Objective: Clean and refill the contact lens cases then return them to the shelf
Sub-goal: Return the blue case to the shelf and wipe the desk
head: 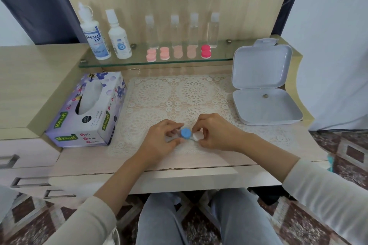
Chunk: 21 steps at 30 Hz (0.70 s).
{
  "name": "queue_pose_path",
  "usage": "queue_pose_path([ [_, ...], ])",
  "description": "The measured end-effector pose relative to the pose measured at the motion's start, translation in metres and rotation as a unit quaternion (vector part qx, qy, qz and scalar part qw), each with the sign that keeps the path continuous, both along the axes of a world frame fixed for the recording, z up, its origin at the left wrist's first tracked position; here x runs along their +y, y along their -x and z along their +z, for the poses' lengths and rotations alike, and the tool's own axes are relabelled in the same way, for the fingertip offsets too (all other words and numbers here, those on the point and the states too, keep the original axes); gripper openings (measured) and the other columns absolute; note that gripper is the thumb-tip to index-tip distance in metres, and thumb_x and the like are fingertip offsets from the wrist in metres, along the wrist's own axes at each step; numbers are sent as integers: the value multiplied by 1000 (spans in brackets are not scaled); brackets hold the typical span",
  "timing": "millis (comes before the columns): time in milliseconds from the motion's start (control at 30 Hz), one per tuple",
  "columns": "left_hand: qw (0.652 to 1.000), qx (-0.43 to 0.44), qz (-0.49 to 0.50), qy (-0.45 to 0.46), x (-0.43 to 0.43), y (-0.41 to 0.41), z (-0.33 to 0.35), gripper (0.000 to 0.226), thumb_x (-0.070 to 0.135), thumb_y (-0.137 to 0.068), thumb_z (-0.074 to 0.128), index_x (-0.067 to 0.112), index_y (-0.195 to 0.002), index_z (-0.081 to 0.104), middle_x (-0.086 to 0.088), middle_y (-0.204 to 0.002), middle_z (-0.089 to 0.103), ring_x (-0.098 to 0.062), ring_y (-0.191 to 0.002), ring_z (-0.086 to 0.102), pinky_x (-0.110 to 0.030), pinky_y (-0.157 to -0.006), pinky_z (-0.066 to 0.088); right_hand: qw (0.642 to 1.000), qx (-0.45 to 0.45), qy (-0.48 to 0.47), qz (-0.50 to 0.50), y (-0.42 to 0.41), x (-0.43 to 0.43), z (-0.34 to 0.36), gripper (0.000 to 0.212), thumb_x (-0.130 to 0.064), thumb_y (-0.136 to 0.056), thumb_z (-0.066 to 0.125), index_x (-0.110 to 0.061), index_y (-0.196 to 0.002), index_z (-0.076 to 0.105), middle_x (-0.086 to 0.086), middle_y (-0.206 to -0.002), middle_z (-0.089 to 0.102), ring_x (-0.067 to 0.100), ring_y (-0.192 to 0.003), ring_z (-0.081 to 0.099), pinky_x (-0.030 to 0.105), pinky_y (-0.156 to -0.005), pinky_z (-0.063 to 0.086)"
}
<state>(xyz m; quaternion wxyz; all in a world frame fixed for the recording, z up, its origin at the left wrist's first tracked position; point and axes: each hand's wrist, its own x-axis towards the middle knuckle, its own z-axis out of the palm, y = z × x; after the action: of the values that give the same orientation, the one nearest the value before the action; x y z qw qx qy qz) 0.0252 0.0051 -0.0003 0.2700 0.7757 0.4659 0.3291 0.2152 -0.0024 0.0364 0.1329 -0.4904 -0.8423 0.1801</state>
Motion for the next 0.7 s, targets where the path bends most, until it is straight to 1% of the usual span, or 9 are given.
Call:
queue_pose_path([
  [67, 999, 17, 32, -20, 7, 2, 4, 36, 9, -79, 70, 10, -115, 63, -1, -102, 58, -4, -88, 55, -18, -85, 44, 1000, 11, 8, -15, -2, 3, 6, 21, -9, -75, 65, -6, -95, 69, 7, -93, 61, 7, -67, 44, 18, -65, 39],
  [100, 998, 38, 50, -30, 12, 3, 6, 35, 13, -81, 67, 12, -116, 62, -3, -109, 57, -11, -95, 54, -21, -89, 41, 1000, 14, 10, -25, -4, 4, 11, 20, -9, -75, 66, -6, -94, 69, 6, -92, 62, 7, -68, 46, 19, -67, 40],
  [133, 995, 63, 65, -36, 17, 3, 8, 35, 17, -84, 65, 13, -119, 61, -3, -115, 56, -16, -103, 51, -19, -93, 34, 999, 16, 10, -37, -7, 7, 18, 20, -10, -75, 67, -7, -94, 69, 5, -91, 62, 8, -69, 48, 18, -69, 41],
  [200, 991, 105, 81, -35, 29, 2, 10, 39, 26, -88, 59, 15, -125, 55, 0, -127, 51, -17, -118, 42, -12, -95, 20, 997, 24, 5, -67, -15, 15, 34, 19, -10, -76, 68, -7, -95, 69, 4, -91, 64, 9, -69, 53, 17, -69, 43],
  [333, 986, 147, 78, -16, 50, -3, 12, 46, 32, -91, 52, 15, -133, 46, -1, -143, 38, -19, -132, 27, -22, -106, 17, 987, 53, -38, -146, -33, 46, 72, 15, -11, -77, 69, -6, -91, 69, 4, -83, 66, 7, -64, 54, 11, -62, 42],
  [433, 984, 162, 71, -5, 61, -5, 7, 49, 33, -92, 51, 14, -136, 42, -2, -148, 31, -19, -136, 20, -25, -110, 14, 973, 51, -102, -201, -46, 81, 98, 16, -11, -76, 66, 2, -84, 69, 15, -79, 67, 18, -65, 52, 24, -63, 43],
  [467, 983, 170, 69, -4, 63, -4, 4, 50, 33, -92, 51, 14, -137, 40, -2, -149, 29, -19, -137, 19, -25, -110, 13, 968, 44, -119, -216, -50, 92, 106, 18, -12, -76, 65, 3, -85, 69, 18, -79, 66, 19, -66, 50, 25, -65, 44],
  [567, 983, 171, 70, -24, 62, -3, -6, 48, 32, -93, 49, 15, -137, 40, -3, -149, 29, -19, -137, 19, -24, -111, 8, 955, 3, -148, -257, -59, 121, 121, 21, -18, -76, 65, 0, -87, 70, 17, -84, 67, 22, -71, 54, 34, -74, 51],
  [700, 983, 163, 75, -39, 61, -2, -11, 48, 32, -93, 48, 15, -137, 41, -2, -149, 30, -18, -137, 21, -25, -112, 9, 946, -64, -128, -289, -62, 148, 125, 24, -23, -75, 66, -4, -89, 70, 13, -91, 68, 26, -81, 62, 34, -74, 52],
])
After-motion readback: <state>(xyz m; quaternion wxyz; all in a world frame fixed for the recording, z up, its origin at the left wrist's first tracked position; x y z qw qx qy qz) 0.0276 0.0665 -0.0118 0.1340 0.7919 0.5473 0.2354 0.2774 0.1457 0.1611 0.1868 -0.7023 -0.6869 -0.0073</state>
